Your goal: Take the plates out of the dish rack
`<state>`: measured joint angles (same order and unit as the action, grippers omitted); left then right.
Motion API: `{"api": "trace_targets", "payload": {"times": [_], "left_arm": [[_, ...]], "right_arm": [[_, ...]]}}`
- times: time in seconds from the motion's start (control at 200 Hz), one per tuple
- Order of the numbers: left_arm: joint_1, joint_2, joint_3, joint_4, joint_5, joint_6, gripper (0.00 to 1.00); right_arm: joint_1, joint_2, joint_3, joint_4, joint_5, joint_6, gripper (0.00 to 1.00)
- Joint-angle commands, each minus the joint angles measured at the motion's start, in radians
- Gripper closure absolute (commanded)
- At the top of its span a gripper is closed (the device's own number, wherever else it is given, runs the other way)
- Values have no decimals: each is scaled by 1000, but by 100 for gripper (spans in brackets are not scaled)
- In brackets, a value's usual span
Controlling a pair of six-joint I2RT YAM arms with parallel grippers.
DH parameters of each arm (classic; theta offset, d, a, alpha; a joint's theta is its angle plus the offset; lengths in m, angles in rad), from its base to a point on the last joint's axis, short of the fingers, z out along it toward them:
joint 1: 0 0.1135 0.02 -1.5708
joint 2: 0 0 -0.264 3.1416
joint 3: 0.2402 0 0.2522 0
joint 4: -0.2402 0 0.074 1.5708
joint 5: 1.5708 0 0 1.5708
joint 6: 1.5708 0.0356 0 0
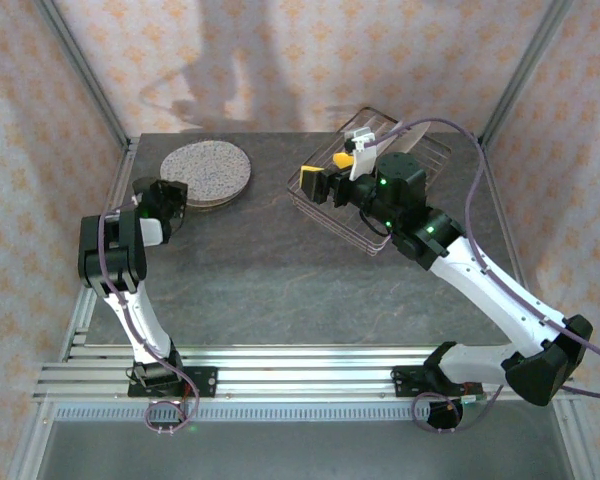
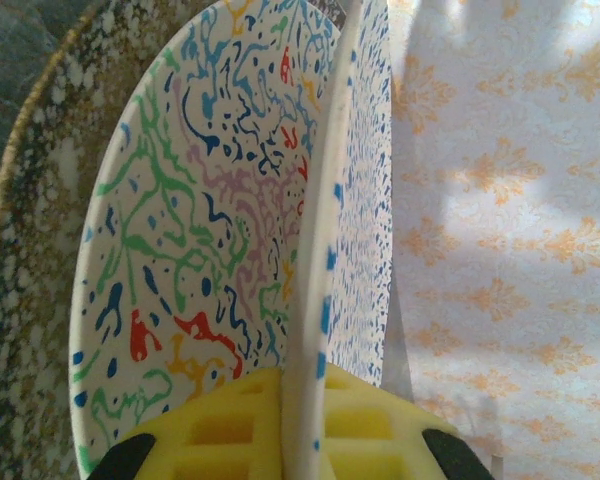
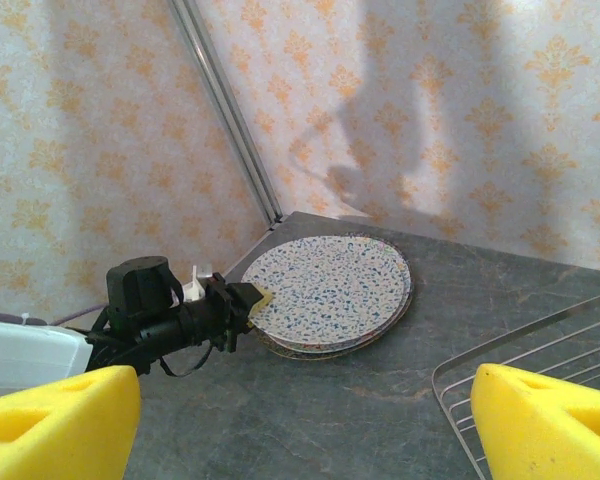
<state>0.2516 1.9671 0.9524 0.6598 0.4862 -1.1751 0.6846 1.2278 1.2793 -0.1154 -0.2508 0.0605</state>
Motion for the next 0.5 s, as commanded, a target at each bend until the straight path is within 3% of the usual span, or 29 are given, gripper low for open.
{"api": "trace_targets", "payload": {"times": [0.0, 0.375, 0.495], "left_arm": [[11, 7, 43, 27, 33, 29, 92], [20, 4, 64, -45, 49, 53, 74], [21, -6, 70, -85, 49, 64, 61]], "right_arm": [[6, -1, 40, -6, 8, 14, 14], [6, 1, 43, -12, 13, 18, 14], [6, 2, 44, -11, 14, 19, 14]]}}
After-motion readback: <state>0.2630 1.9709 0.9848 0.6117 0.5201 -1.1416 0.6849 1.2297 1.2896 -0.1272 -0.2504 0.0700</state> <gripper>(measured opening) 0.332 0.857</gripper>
